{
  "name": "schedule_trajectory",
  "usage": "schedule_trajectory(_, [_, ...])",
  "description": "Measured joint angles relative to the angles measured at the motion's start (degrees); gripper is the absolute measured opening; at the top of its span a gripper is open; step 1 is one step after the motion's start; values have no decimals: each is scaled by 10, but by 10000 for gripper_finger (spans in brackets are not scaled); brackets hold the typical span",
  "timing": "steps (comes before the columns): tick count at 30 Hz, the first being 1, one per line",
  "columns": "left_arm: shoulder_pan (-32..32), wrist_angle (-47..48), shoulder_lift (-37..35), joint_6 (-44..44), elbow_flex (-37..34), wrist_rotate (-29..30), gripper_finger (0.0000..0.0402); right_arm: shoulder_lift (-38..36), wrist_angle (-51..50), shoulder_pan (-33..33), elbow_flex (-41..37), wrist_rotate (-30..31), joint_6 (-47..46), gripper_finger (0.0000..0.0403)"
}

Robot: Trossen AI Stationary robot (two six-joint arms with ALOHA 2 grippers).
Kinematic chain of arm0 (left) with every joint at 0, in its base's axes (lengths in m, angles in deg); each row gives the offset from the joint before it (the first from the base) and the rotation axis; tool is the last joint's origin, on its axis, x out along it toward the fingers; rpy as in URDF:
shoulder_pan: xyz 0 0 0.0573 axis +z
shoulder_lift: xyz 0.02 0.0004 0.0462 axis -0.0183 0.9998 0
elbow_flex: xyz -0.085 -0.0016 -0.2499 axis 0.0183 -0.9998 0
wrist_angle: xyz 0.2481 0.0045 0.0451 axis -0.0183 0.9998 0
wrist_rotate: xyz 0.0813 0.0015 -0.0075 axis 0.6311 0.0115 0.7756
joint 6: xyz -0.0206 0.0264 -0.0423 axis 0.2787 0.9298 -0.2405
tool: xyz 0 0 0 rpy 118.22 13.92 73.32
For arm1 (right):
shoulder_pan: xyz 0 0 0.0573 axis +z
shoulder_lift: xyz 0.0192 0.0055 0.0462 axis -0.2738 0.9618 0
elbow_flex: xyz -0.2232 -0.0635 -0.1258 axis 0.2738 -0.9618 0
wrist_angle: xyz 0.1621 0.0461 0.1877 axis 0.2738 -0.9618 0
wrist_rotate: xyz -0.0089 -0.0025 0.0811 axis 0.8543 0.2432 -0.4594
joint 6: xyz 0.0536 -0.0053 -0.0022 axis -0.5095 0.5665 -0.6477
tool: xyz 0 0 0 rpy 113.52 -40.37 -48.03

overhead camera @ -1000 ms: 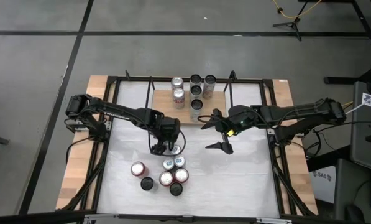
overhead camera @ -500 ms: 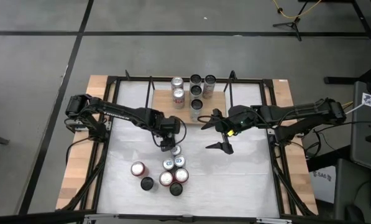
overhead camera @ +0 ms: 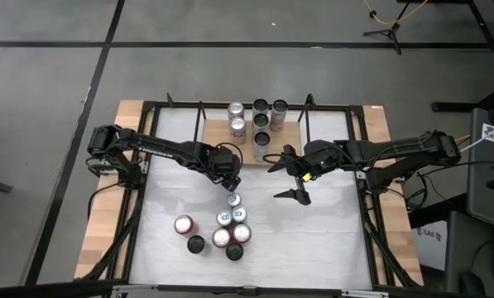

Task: Place canned beverage on shelf
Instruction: Put the red silver soda can onto the shelf aligned with the other red silver soda cans

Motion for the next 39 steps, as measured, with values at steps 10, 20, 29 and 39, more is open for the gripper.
schedule_trajectory(10, [-1,-2,0,-23,0,-3,319,0,0,0,0,0,0,390])
schedule_trajectory(20, [-1,-2,0,-38,0,-5,332,0,0,0,0,0,0,390])
schedule_trajectory(29, [-1,-2,0,-40,0,-8,368,0,0,0,0,0,0,390])
schedule_trajectory(39, [17,-48,0,32,0,-2,376,16,3,0,0,0,4,390])
